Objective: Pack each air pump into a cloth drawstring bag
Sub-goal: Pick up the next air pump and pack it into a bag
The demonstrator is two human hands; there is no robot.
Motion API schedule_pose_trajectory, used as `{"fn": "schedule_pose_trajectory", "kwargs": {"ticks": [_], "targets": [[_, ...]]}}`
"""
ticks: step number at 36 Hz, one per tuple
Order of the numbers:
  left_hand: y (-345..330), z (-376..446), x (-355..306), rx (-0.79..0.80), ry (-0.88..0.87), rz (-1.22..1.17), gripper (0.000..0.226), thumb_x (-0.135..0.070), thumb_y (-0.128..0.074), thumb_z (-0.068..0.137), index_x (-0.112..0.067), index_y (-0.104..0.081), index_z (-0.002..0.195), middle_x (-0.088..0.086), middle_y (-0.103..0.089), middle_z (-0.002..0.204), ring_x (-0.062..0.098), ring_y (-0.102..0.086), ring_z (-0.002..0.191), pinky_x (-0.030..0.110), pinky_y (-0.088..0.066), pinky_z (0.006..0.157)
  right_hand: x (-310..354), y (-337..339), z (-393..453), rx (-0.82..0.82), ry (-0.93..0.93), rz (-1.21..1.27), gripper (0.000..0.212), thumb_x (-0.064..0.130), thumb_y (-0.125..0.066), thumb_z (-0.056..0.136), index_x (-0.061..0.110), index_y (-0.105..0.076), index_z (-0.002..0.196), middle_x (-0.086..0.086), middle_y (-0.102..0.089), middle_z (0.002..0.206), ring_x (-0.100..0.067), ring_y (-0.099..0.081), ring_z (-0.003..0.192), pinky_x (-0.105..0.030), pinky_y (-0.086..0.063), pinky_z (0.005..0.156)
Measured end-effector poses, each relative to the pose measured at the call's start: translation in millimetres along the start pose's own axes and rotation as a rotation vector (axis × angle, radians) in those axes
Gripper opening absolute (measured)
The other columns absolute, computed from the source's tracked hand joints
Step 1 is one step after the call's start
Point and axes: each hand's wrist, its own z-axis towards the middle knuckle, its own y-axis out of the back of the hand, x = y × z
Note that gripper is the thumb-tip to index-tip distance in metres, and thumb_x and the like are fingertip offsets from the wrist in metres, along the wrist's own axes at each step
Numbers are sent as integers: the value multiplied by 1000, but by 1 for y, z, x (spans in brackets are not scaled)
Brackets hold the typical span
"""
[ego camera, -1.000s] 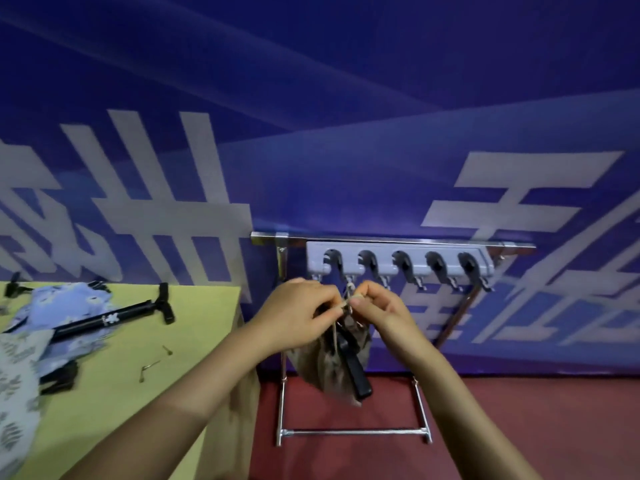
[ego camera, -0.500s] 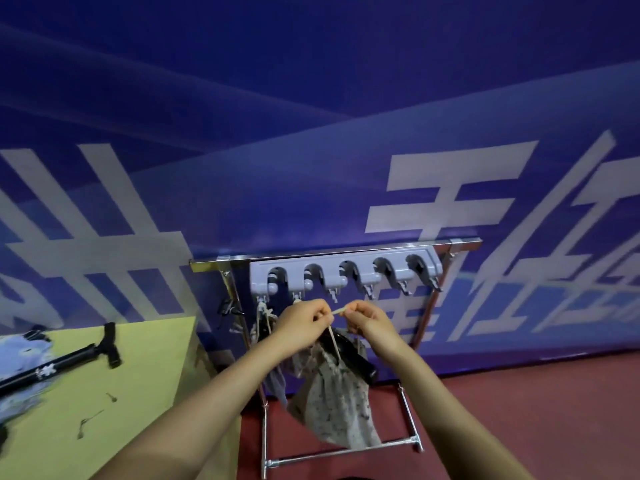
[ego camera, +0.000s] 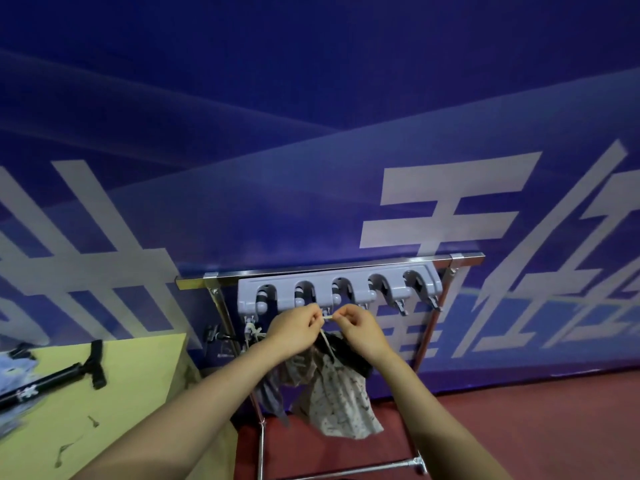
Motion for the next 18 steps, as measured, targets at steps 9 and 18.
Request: {"fn": "schedule_pose_trajectory", "kwargs": {"ticks": [9,18], "targets": [[-19,16,4,40,50,94,21,-36,-39,99,-23,-50,87,-1,-59,83,25,-59,83,32,-37,61,-24,-16,16,-14,-101,-31,22,18,-52,97,20,-56,76,5,-53,64,-8,-49,59,-23,-38,57],[-21,23,7,17,-16,129,18,-36,-44,97,-24,-55,89,0,-66,92,24,-62,87,34,-46,67,-32,-28,14,-72,-131,57,22,18,-52,97,15,-55,76,-5,-56,67,-17,-53,66,-33,-43,65]]}}
